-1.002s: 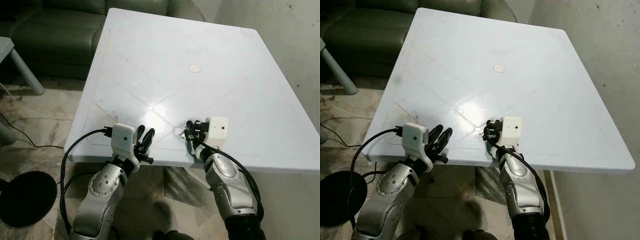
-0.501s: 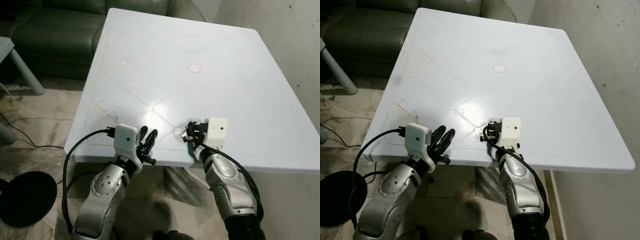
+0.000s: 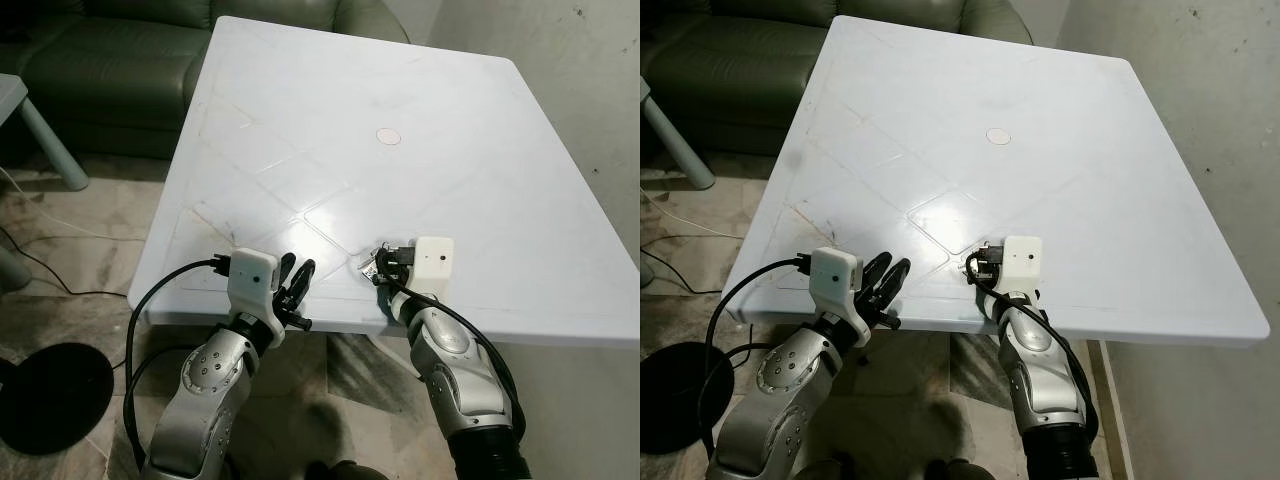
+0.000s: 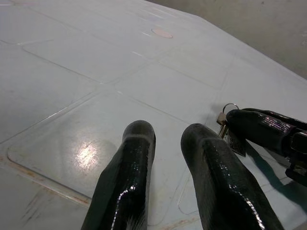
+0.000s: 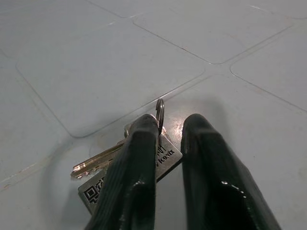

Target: Hang keys on a hook

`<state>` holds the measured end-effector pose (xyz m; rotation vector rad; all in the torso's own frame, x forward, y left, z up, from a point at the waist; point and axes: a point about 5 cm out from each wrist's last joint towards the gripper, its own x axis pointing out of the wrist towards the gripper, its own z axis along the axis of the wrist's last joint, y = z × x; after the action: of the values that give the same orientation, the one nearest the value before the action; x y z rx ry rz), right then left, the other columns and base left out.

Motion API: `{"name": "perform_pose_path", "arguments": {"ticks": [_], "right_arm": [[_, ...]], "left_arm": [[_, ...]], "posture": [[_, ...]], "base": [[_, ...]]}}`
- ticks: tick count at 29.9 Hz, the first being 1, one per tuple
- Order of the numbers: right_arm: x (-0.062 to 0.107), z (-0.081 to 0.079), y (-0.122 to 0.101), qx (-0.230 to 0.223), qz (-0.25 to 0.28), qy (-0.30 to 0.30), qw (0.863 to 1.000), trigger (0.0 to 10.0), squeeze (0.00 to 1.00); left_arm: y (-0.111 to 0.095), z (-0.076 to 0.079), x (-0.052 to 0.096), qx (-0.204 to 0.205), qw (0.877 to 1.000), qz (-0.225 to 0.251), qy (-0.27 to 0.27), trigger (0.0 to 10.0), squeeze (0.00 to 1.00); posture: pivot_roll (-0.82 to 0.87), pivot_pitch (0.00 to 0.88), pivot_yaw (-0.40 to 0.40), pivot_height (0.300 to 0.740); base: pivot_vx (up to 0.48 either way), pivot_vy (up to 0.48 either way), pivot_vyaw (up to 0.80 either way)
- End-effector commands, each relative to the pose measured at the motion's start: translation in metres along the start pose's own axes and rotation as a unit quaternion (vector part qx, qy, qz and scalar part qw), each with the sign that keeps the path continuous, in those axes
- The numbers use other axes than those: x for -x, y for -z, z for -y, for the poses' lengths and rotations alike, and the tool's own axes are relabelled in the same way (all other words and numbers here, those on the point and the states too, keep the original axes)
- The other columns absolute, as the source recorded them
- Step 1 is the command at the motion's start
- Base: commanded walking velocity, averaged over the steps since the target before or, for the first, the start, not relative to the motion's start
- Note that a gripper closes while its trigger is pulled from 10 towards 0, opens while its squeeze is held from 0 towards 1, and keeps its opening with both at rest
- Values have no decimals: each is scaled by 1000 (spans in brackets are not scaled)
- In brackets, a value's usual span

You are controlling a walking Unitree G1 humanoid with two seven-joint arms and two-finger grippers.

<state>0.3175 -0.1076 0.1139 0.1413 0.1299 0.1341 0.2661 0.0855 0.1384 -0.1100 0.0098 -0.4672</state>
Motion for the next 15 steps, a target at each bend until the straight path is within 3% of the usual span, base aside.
{"name": "perform_pose_path", "arguments": {"ticks": [1, 15], "right_arm": [[2, 4, 3, -4, -7, 10, 1000, 0, 0], [4, 5, -1, -10, 11, 13, 1000, 0, 0]], "left_arm": [[-1, 4, 1, 0, 1000, 1, 8, 10000, 0], [-1, 6, -1, -1, 1000, 1, 10, 10000, 0]], "posture": [[46, 194, -132, 740], [42, 189, -130, 740]], "base": [[0, 0, 0], [0, 0, 0]]}}
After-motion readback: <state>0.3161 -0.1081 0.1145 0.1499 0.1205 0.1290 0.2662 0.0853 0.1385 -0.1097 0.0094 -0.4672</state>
